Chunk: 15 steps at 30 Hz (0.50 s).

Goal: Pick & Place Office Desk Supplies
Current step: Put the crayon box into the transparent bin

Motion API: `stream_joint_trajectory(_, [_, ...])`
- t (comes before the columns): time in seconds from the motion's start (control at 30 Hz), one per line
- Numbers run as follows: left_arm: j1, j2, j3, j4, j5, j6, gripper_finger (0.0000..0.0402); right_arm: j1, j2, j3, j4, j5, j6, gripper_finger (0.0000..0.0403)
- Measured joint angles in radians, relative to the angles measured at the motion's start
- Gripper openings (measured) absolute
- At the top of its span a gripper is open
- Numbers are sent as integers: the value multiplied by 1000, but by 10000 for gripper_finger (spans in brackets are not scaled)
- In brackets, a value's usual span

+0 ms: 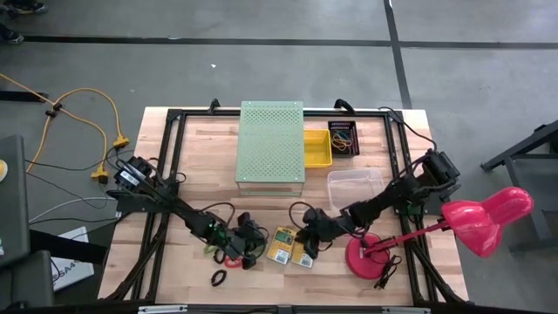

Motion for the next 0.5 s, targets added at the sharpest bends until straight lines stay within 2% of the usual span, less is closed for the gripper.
stream_joint_trajectory(0.5, [0,0,0,15,22,3,1,-7,0,0,-36,-45,76,101])
